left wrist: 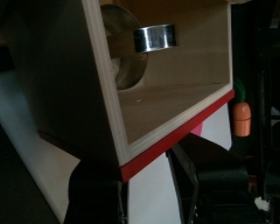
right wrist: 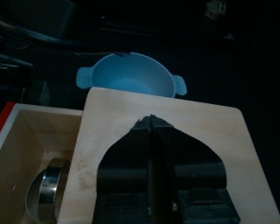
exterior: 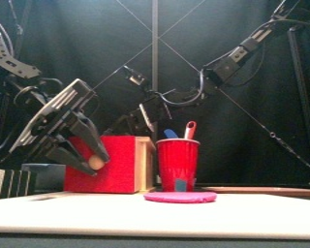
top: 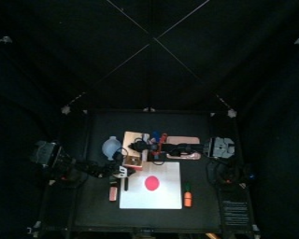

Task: Get the cutter from the drawer then cut the dough then place the extra dough in the bowl
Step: Open the drawer

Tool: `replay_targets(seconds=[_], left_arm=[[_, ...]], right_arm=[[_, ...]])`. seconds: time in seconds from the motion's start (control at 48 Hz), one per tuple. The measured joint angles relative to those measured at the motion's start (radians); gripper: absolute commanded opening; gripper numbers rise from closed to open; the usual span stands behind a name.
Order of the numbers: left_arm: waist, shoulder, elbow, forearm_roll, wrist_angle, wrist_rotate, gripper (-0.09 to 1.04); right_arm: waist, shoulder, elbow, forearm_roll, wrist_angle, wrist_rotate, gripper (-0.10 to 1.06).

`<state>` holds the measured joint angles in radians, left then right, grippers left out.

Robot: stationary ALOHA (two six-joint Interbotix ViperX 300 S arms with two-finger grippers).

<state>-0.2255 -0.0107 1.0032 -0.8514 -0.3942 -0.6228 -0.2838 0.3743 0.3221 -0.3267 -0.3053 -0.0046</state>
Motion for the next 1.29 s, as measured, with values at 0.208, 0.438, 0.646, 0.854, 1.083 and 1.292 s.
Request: replay_targets(seconds=[0.208, 0.438, 0.646, 0.854, 1.083, 1.292], left_arm=[[0.0, 0.0, -0.002, 0.0, 0.003, 0.0, 0.55], [-0.005, 0.0, -0.003, 0.0, 0.009, 0.0, 0.55], [-0.006, 0.0, -0.003, 0.0, 0.009, 0.0, 0.56], [-0.011, 0.0, -0.003, 0.0, -0.012, 0.002, 0.61], [-0.035, 0.0, -0.009, 0.014, -0.023, 0.025, 0.84], [-0.043, -0.014, -0.012, 0.017, -0.017, 0.026, 0.93]], right_arm=[[0.0, 0.0, 0.0, 0.0, 0.0, 0.0, 0.03], [0.002, 0.0, 0.0, 0.0, 0.0, 0.0, 0.03], [0.0, 0.0, -0.002, 0.0, 0.002, 0.002, 0.03], [0.0, 0.0, -0.002, 0.0, 0.002, 0.0, 0.03], [0.0, 0.0, -0.003, -0.002, 0.002, 0.0, 0.03], [0.002, 0.0, -0.003, 0.0, 0.002, 0.002, 0.03]])
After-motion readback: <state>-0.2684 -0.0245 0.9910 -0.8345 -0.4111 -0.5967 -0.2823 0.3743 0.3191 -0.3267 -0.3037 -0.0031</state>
